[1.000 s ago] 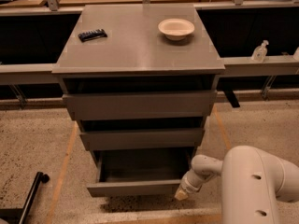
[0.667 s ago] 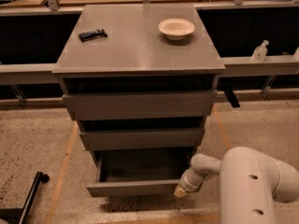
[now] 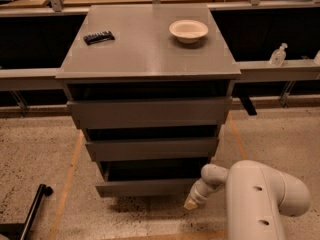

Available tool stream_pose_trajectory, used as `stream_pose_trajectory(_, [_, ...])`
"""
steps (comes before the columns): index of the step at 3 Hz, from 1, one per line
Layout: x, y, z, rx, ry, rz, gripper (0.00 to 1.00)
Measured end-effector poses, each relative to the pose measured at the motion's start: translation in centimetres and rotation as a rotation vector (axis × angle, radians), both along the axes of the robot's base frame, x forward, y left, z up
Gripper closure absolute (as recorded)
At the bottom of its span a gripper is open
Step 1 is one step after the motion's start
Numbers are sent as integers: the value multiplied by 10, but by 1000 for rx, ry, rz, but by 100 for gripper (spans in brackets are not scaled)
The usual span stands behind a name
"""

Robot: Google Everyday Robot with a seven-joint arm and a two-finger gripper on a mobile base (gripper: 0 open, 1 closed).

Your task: Close bottom drawer

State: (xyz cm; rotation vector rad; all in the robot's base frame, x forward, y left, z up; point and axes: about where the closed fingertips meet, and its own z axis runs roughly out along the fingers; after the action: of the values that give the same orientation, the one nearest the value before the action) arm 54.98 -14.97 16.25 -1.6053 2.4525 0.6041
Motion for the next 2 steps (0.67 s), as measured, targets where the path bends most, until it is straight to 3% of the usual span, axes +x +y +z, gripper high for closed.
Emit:
stream_pose_trajectory(1, [1, -1, -4, -9, 7, -18, 100])
stream_pose_trajectory(2, [32, -7, -4, -28, -70, -37, 100])
